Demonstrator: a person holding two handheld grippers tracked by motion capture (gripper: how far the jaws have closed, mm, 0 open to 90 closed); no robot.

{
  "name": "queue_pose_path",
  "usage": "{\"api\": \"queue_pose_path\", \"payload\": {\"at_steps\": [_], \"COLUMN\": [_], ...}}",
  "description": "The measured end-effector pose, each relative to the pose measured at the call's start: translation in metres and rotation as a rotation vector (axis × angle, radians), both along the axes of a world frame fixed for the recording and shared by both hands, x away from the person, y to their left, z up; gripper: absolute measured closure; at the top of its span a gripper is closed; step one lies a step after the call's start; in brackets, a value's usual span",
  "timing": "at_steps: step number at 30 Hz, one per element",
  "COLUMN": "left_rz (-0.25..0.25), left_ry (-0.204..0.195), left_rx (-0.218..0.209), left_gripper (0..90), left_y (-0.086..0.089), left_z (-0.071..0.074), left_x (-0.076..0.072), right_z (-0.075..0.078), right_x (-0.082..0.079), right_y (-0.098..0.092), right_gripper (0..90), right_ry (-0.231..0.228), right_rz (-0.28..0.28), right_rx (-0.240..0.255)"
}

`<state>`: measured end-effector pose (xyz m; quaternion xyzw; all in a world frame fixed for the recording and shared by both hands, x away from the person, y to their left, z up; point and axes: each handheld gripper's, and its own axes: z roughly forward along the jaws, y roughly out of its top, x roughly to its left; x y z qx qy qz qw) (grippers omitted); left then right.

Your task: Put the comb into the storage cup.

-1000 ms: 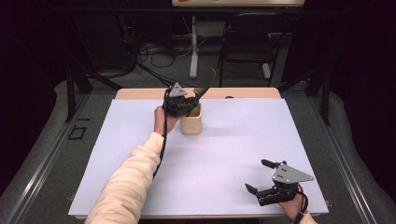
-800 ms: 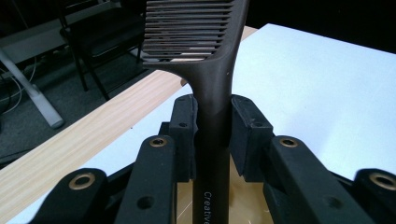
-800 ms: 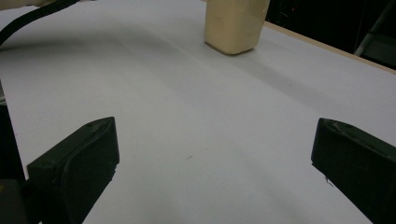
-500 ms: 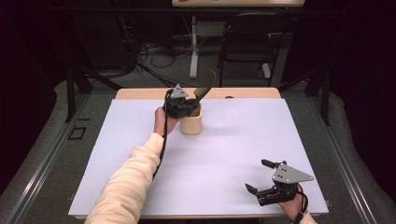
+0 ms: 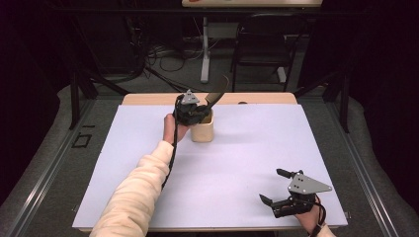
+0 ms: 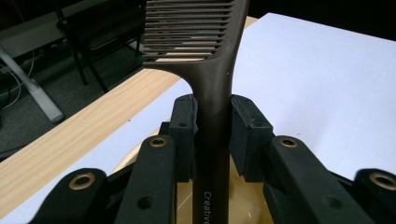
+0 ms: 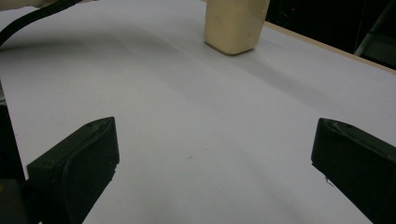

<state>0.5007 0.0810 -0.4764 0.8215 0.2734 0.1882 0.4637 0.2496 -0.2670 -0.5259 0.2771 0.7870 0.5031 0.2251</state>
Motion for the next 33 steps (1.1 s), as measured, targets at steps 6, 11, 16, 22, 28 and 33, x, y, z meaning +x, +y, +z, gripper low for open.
{"api": "queue_pose_path", "payload": {"at_steps": [6, 11, 16, 22, 28, 33], "left_rz": [0.0, -0.003, -0.005, 0.001, 0.003, -0.009], "left_ry": [0.002, 0.004, -0.012, -0.016, 0.0, 0.003], "left_rx": [0.004, 0.014, 0.015, 0.02, 0.025, 0.035], "left_gripper": [72.0, 71.9, 59.7, 35.5, 20.0, 14.5], "left_y": [-0.001, -0.001, 0.0, 0.004, 0.01, 0.014], "left_z": [-0.001, -0.002, 0.0, 0.007, 0.011, 0.018], "left_x": [-0.001, -0.001, -0.006, -0.015, -0.021, -0.028], "right_z": [0.0, 0.0, 0.0, 0.0, 0.0, 0.0], "right_x": [0.0, 0.0, 0.0, 0.0, 0.0, 0.0], "right_y": [0.0, 0.0, 0.0, 0.0, 0.0, 0.0], "right_gripper": [0.4, 0.4, 0.4, 0.4, 0.4, 0.4], "right_ry": [-0.001, -0.001, 0.001, 0.0, 0.0, 0.001], "right_rz": [-0.001, -0.001, -0.002, -0.001, -0.002, -0.002], "right_rx": [0.0, -0.001, 0.0, 0.0, -0.002, -0.001]}}
